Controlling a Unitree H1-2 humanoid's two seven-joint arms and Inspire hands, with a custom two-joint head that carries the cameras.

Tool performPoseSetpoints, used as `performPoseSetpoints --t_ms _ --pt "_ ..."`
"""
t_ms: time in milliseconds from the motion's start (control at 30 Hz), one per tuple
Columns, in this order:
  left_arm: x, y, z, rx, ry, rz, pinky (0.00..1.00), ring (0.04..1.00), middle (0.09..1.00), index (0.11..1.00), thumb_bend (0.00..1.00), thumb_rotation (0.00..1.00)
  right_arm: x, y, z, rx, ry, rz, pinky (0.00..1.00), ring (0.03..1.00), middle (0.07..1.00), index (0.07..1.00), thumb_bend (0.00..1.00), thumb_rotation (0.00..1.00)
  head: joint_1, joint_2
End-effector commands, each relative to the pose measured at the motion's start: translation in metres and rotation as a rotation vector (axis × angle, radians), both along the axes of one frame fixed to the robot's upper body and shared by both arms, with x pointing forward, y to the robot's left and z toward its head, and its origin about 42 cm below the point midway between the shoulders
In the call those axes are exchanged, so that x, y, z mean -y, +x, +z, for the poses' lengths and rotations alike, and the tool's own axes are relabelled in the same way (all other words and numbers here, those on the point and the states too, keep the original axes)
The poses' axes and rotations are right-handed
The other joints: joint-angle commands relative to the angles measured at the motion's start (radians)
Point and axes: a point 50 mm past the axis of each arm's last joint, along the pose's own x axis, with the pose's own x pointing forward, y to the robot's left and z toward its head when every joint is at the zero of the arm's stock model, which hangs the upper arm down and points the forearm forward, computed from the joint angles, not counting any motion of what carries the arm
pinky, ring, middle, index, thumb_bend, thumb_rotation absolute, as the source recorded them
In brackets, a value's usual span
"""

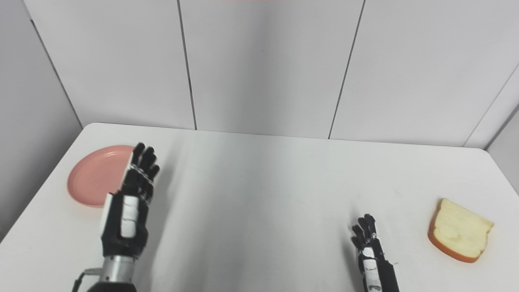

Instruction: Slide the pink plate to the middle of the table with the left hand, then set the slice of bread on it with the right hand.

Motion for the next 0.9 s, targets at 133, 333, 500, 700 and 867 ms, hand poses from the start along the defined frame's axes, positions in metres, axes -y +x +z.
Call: performPoseSetpoints --t_ms 133,333,500,700,867 --pt "-0.035 0.036 0.024 0.139 -0.009 0.057 0.88 0.851 0.836 0.797 0.92 0.83 -0.007 -0.004 -0.014 -0.023 0.012 0.003 0.97 0.958 0.965 0.986 0.78 0.92 0.006 -0.004" --pt "-0.058 0.063 0.062 0.183 -0.047 0.092 0.79 0.784 0.754 0.752 0.91 0.81 -0.007 -0.004 -0.015 -0.028 0.01 0.007 0.97 0.957 0.964 0.988 0.79 0.93 0.003 -0.004" --pt "-0.092 0.082 0.081 0.201 -0.012 0.107 0.86 0.798 0.774 0.784 0.93 0.8 -0.008 -0.002 -0.017 -0.033 0.011 0.009 0.96 0.954 0.963 0.988 0.8 0.91 0.009 -0.003" --pt "-0.132 0.103 0.093 0.208 0.102 0.157 0.75 0.762 0.756 0.716 0.93 0.83 -0.012 0.001 -0.018 -0.031 0.014 0.014 0.95 0.948 0.958 0.984 0.8 0.9 0.01 -0.006" --pt "-0.165 0.119 0.091 0.138 0.14 0.212 0.75 0.771 0.773 0.723 0.94 0.79 -0.013 0.001 -0.018 -0.029 0.011 0.013 0.96 0.948 0.954 0.984 0.79 0.92 0.01 -0.005"
